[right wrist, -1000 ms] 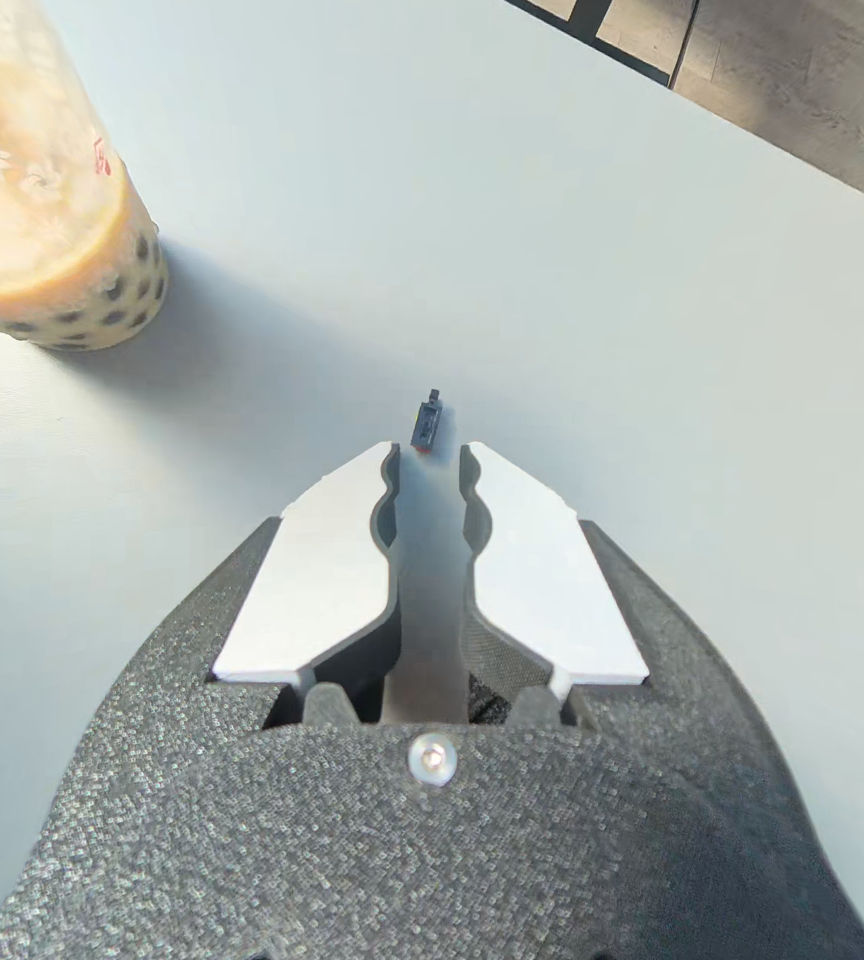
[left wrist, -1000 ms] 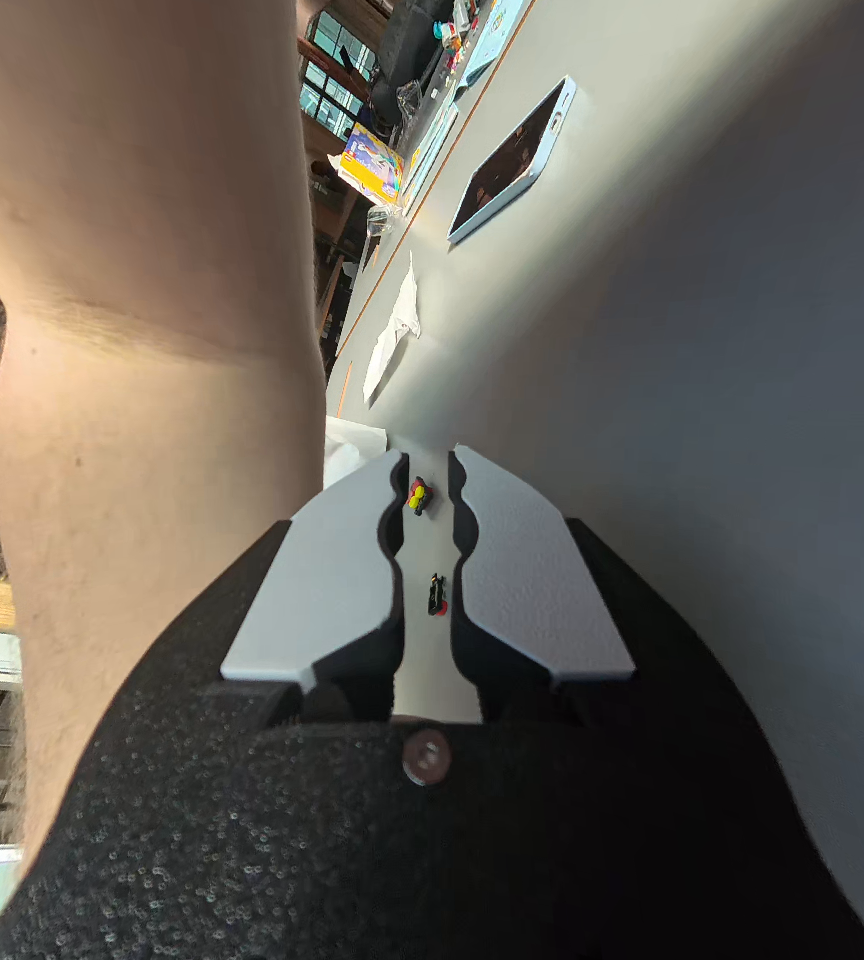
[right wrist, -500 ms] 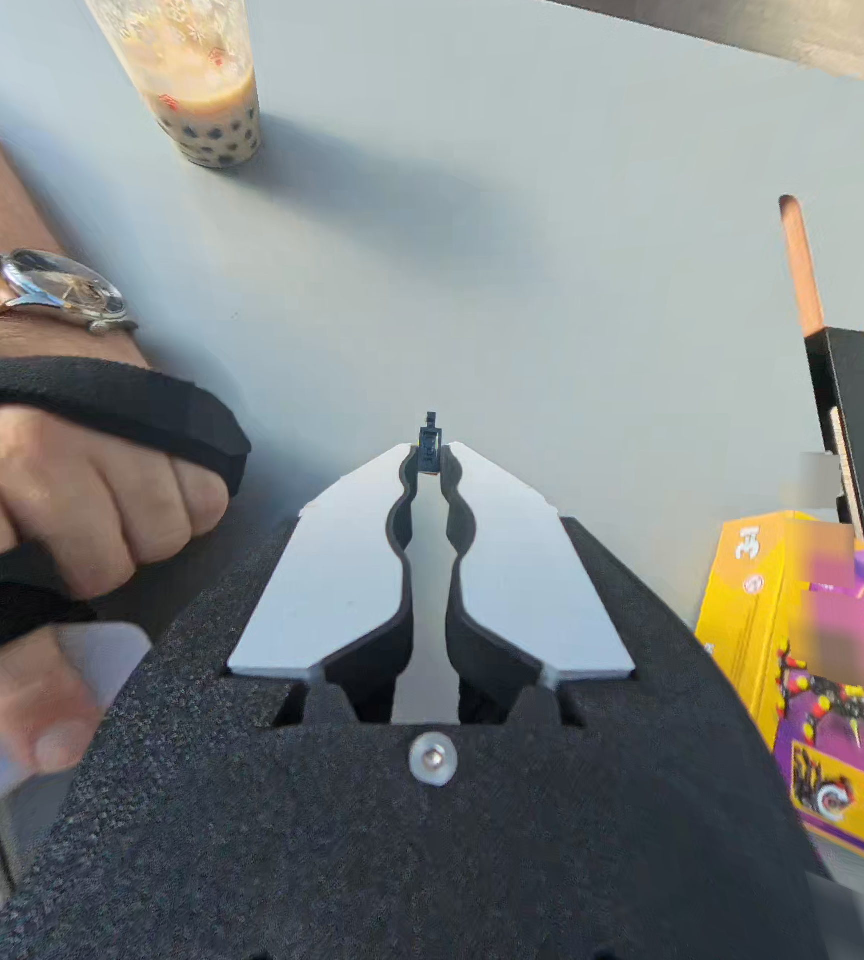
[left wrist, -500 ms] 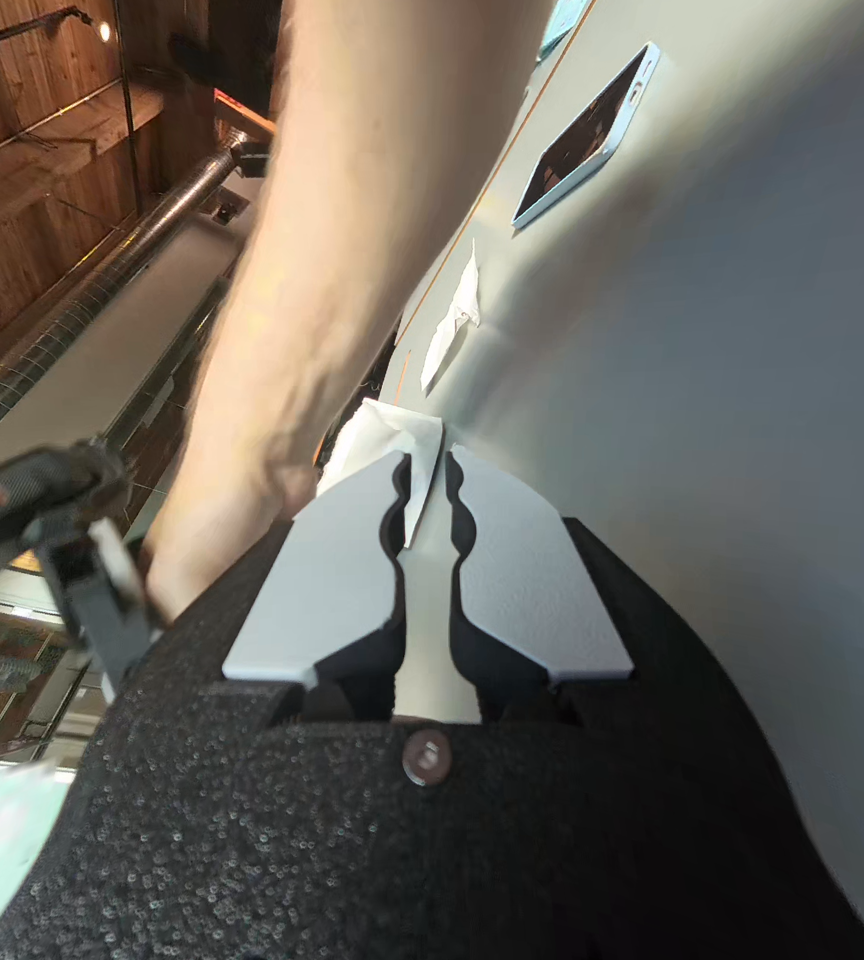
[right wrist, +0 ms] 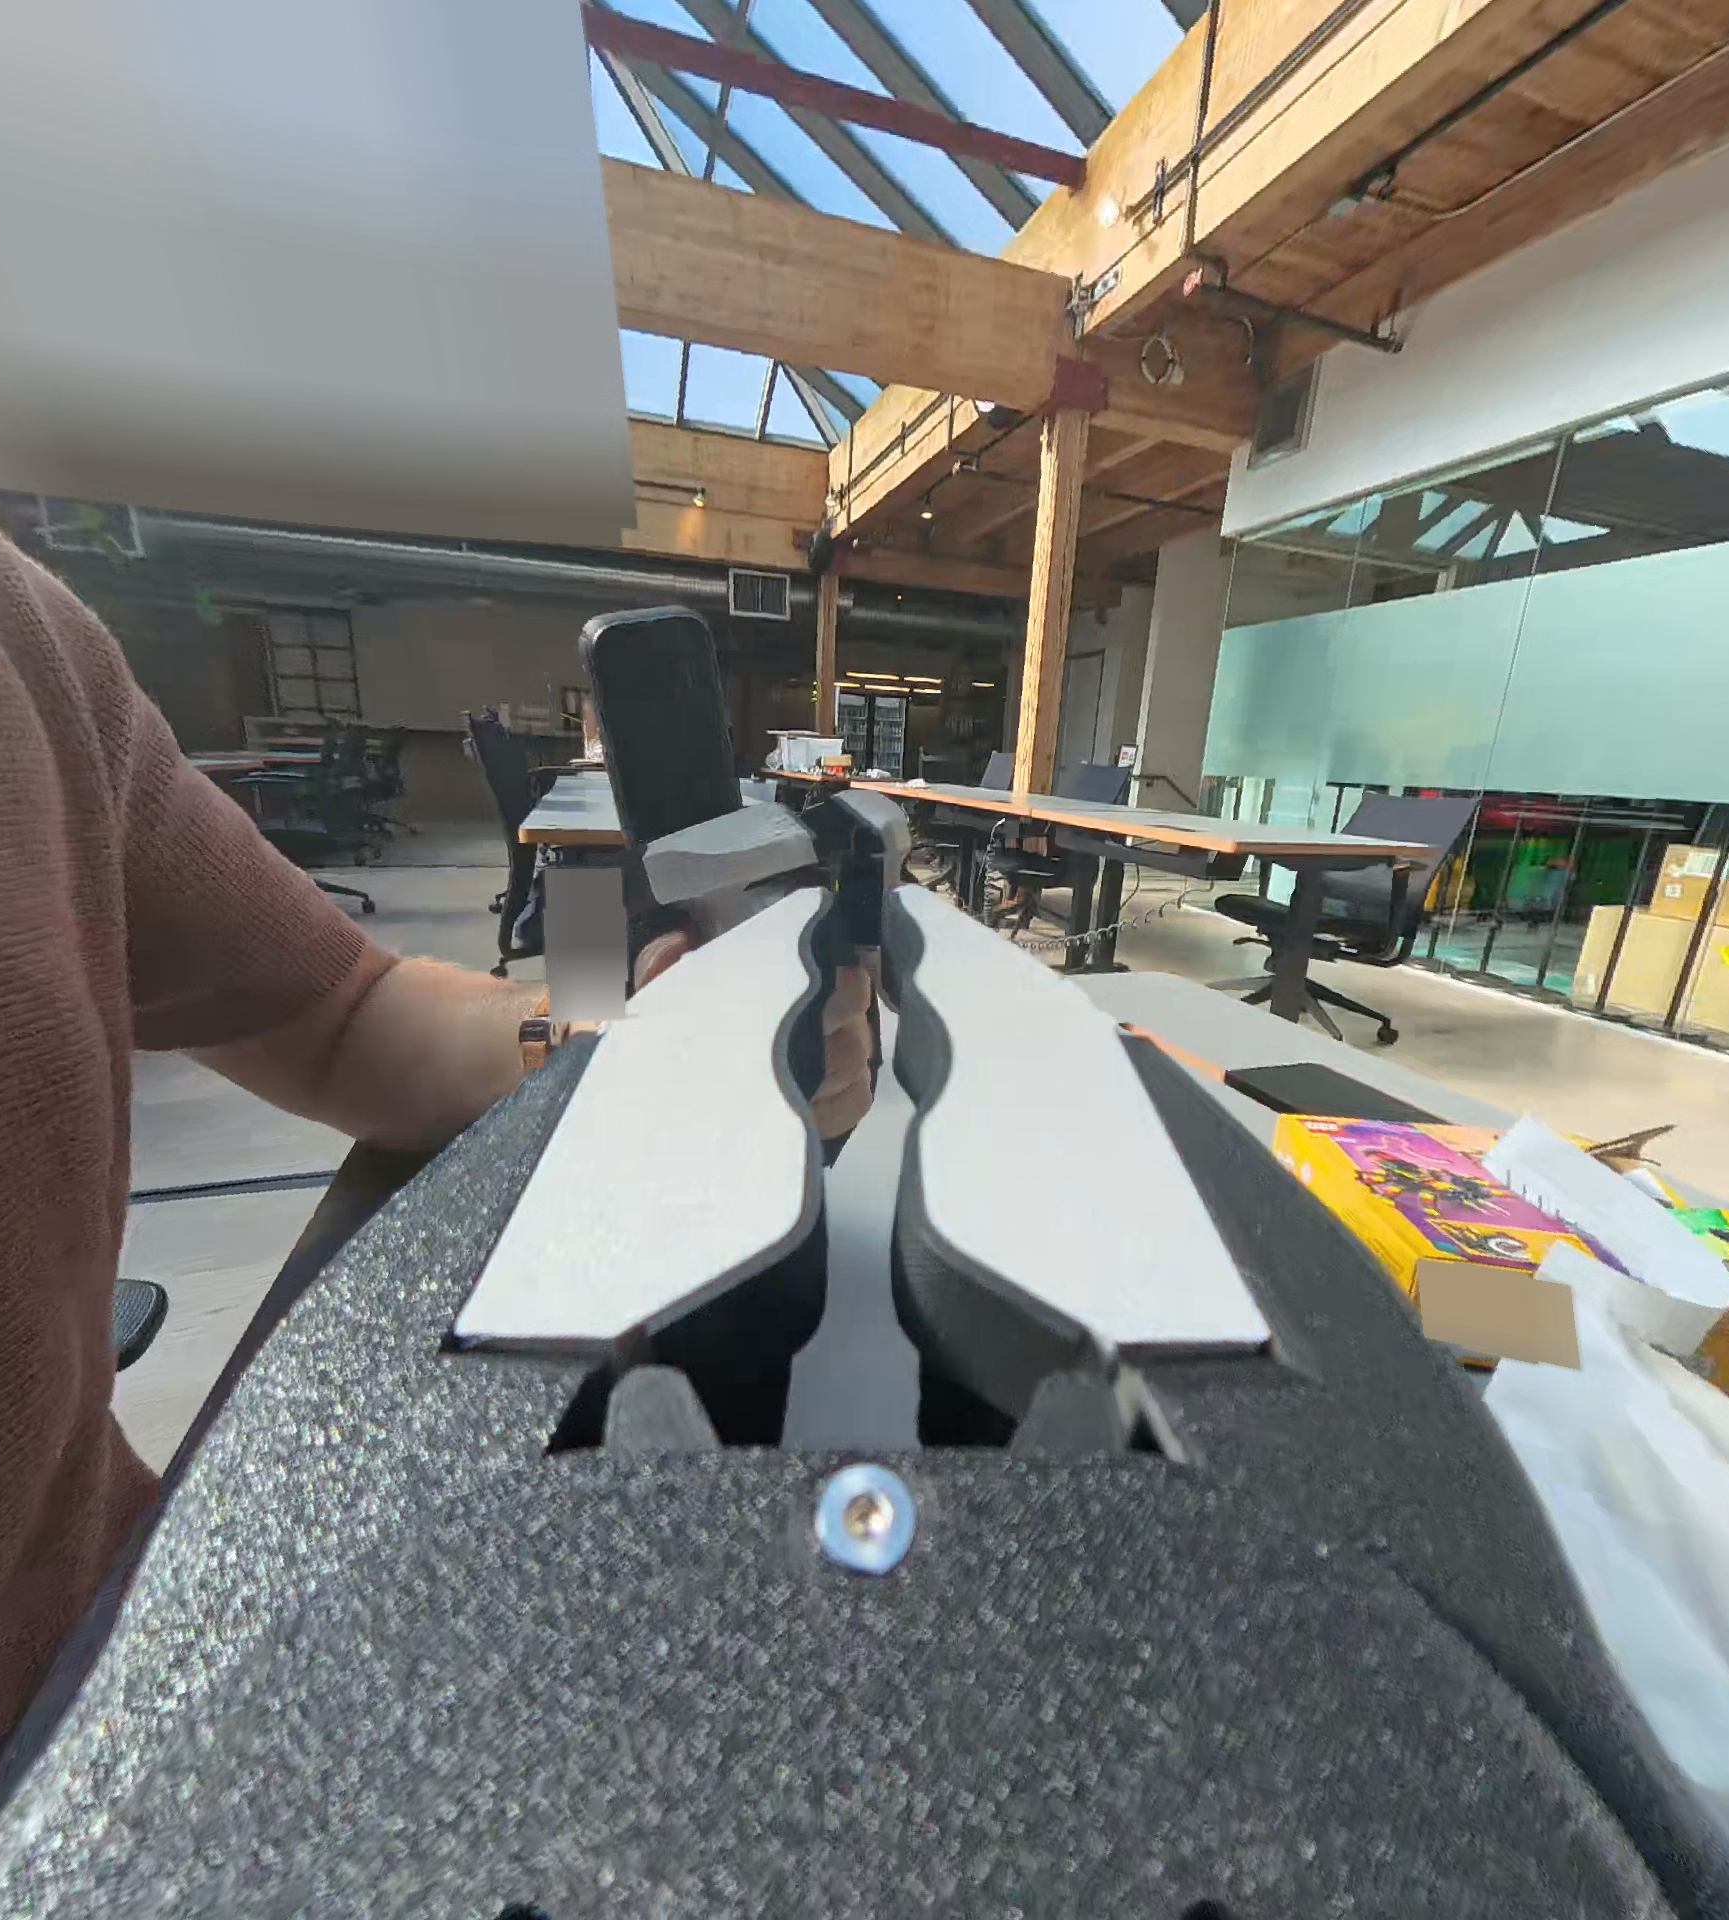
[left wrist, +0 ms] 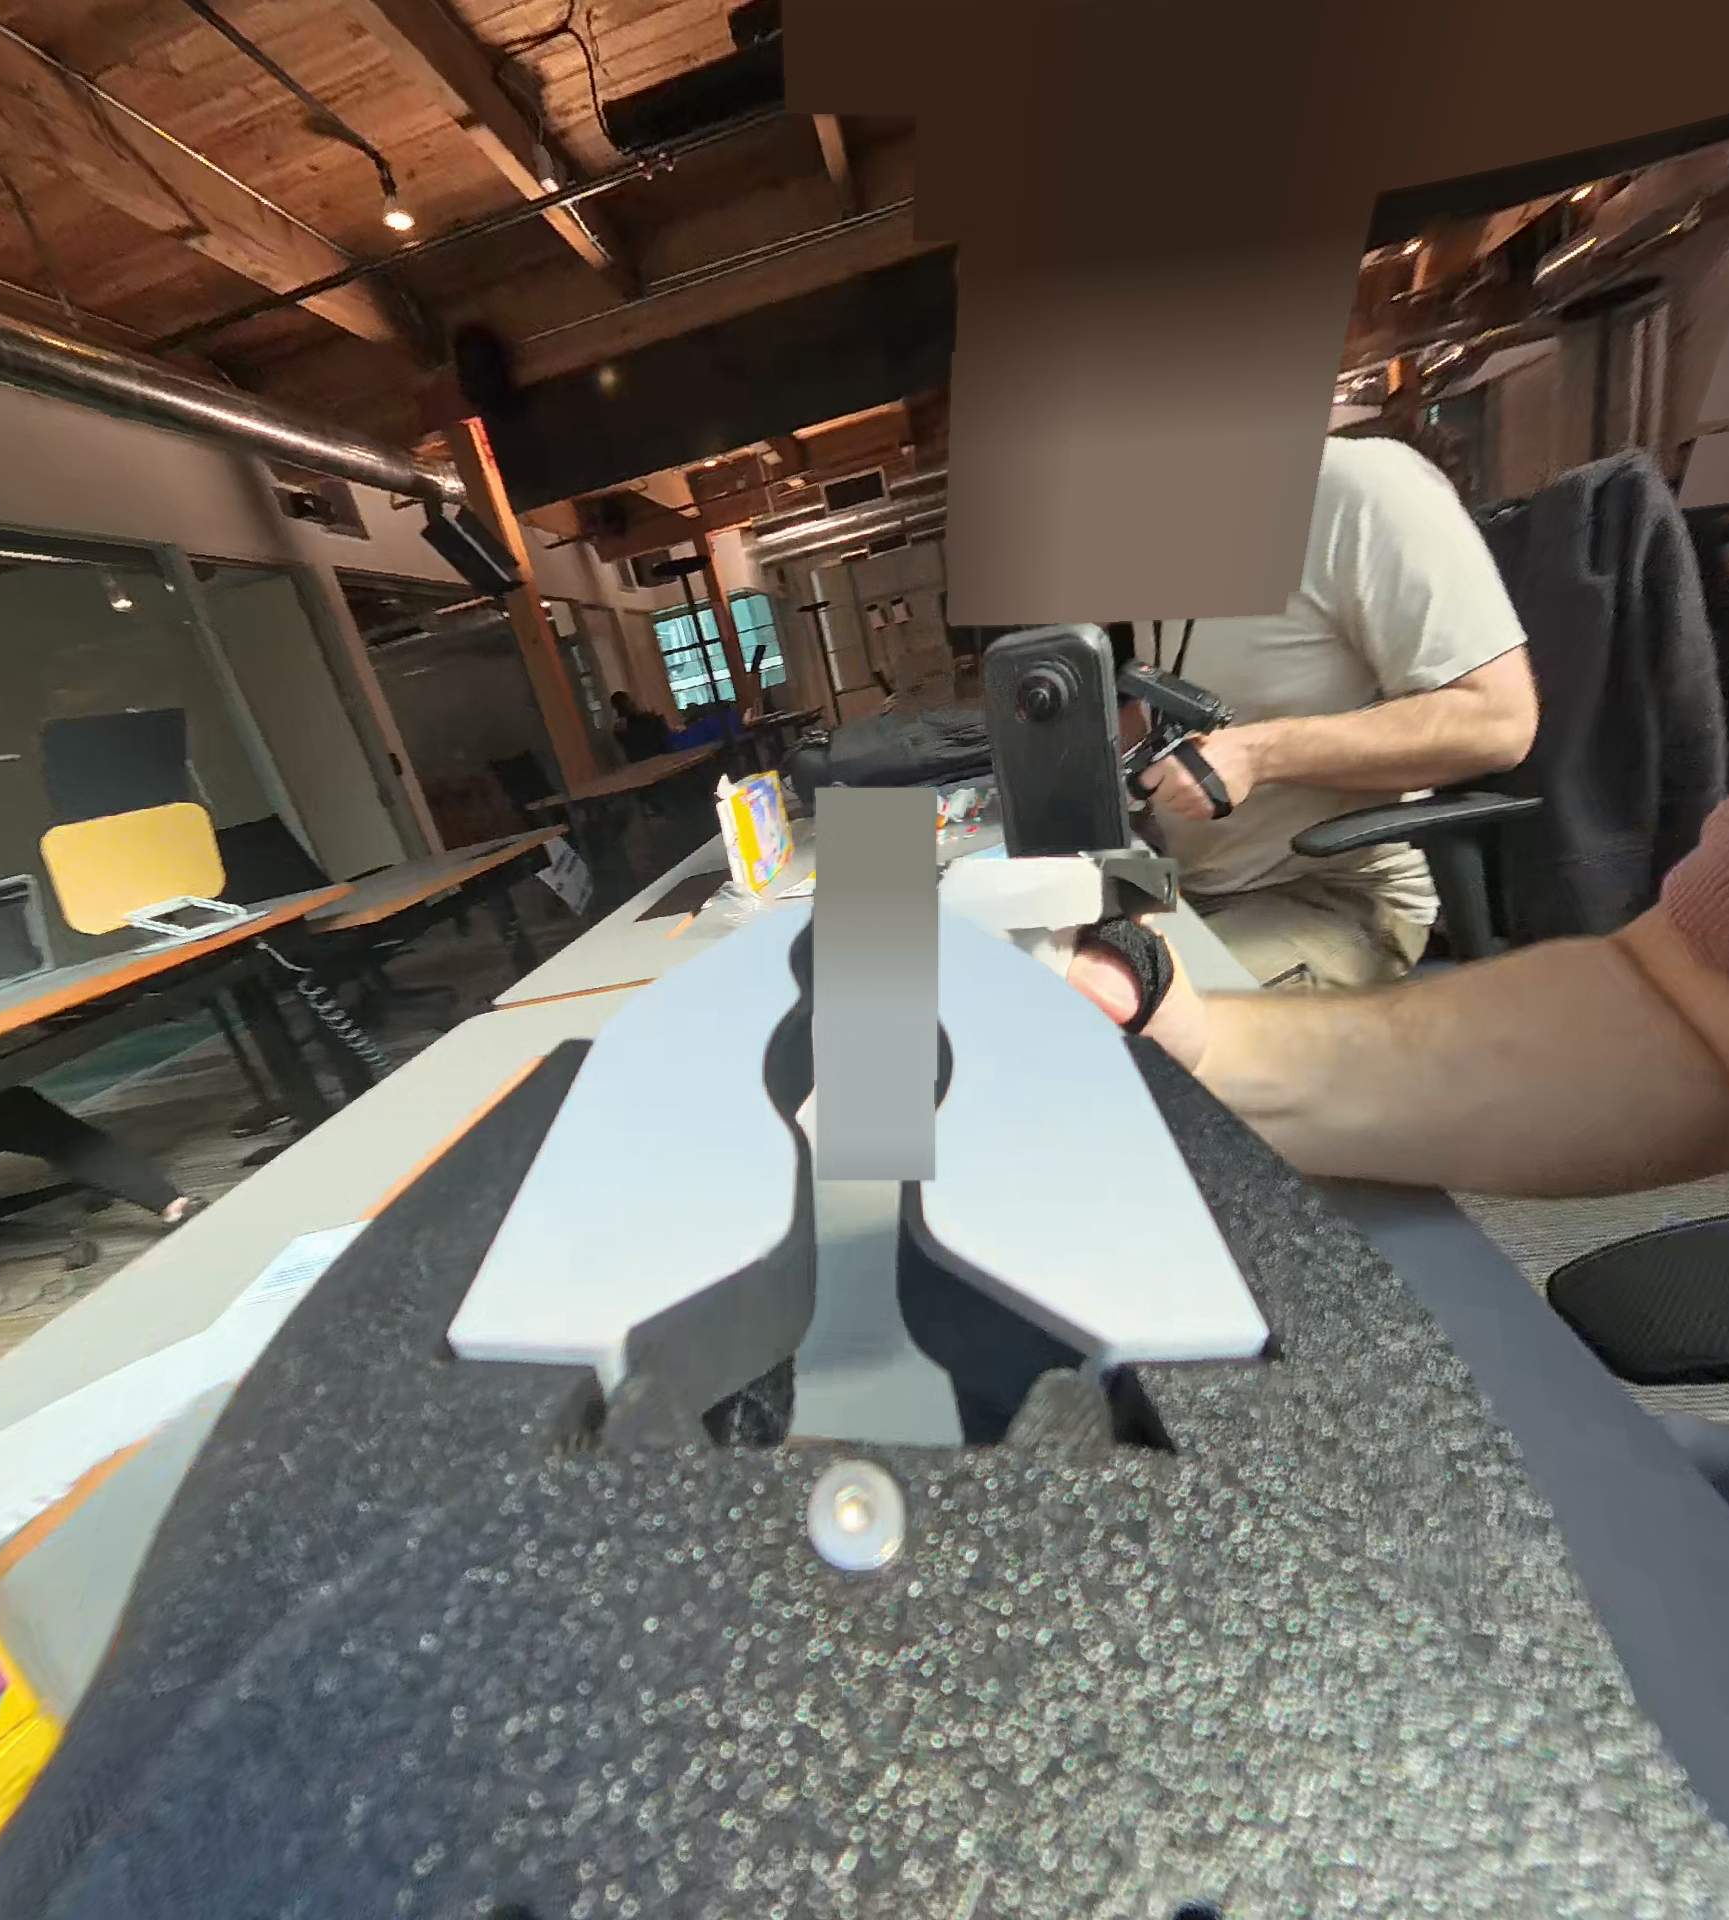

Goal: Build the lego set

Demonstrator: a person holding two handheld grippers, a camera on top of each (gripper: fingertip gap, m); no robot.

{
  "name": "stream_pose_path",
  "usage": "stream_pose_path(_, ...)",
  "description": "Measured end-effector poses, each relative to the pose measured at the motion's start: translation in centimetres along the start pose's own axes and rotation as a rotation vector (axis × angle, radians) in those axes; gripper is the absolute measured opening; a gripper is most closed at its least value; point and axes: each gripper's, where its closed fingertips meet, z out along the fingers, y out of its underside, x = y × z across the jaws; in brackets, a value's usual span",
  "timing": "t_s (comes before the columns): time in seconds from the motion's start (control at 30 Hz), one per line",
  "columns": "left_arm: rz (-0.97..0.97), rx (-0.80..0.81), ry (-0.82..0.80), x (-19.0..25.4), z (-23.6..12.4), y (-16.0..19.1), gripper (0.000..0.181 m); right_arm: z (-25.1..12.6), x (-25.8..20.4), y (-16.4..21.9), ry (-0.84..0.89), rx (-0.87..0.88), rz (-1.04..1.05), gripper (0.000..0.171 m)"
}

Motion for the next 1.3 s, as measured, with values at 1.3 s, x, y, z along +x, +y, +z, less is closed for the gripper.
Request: stream_pose_path(1.3, -0.215, 0.086, 0.206, 1.0, 0.8, 0.8, 0.008, 0.7, -0.6, 1.0, -0.051, 0.015, 0.087, 0.007)
